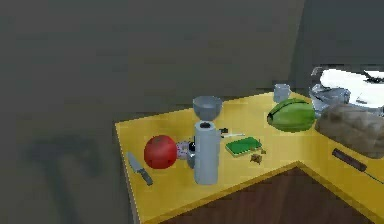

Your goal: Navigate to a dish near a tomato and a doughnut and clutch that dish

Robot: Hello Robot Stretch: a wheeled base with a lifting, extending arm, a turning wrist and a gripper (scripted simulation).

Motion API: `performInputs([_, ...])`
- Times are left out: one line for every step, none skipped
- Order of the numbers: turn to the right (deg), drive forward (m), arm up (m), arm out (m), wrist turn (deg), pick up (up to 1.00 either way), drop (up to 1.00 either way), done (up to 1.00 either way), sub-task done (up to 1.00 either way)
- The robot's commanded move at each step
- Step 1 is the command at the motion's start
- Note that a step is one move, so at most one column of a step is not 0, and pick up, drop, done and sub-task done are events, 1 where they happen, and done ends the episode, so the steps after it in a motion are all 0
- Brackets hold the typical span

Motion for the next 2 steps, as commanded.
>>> performInputs([0.0, 0.2, 0.0, 0.0, 0.0, 0.0, 0.0, 0.0, 0.0])
performInputs([-45.0, 0.0, 0.0, 0.0, 0.0, 0.0, 0.0, 0.0, 0.0])
